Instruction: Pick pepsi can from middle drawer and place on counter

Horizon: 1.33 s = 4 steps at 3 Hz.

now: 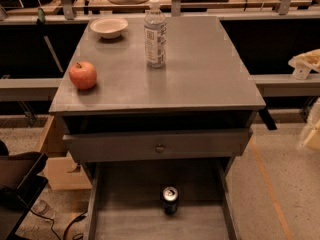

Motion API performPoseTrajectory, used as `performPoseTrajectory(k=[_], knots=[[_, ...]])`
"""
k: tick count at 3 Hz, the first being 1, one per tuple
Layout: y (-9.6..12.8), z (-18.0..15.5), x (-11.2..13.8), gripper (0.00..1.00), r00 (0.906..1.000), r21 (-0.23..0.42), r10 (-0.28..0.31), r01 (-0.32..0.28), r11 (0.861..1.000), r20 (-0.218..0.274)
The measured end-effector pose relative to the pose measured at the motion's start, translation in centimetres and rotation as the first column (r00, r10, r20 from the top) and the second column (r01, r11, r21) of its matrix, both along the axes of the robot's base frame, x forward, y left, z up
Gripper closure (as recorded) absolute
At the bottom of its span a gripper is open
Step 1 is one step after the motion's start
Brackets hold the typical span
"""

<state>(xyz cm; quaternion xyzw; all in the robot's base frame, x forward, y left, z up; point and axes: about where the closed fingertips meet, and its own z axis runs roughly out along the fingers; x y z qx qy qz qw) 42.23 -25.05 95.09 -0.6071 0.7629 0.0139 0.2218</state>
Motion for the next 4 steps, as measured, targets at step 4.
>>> performPoseTrajectory(k=[4], knots=[[-6.5, -12.6, -4.0, 0.00, 0.9511, 0.213, 0.259, -0.292, 0.932, 0.169]])
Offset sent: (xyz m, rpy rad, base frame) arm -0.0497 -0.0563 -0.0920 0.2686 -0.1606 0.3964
